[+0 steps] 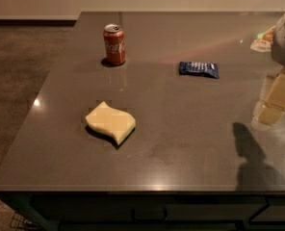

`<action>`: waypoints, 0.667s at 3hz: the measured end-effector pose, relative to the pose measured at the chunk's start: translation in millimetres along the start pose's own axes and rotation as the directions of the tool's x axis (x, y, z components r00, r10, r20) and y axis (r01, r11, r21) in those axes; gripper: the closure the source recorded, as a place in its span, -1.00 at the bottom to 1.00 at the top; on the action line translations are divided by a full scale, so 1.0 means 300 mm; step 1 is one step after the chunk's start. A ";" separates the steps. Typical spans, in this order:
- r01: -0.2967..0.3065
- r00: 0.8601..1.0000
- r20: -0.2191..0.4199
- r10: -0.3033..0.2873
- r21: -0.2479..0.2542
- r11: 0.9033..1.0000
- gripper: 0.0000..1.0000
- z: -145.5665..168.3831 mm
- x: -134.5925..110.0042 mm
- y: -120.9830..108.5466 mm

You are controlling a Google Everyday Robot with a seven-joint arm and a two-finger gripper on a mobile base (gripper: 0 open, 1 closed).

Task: Move rxbar blueberry near coke can

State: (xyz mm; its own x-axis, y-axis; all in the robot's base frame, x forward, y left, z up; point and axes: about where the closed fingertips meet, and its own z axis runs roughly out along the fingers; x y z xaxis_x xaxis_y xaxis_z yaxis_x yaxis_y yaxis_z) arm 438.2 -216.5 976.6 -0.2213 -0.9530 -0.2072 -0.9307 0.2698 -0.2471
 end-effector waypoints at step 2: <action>-0.012 1.000 0.017 0.012 0.015 1.000 -1.00 0.031 -0.030 -0.067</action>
Offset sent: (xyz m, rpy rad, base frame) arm 0.0545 0.0085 -0.0096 0.0361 -0.0205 -0.0241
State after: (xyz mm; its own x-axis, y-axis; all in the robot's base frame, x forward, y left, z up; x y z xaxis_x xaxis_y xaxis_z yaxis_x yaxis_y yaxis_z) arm 461.5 -212.1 974.6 -0.2270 -0.9473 -0.2261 -0.9234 0.2831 -0.2592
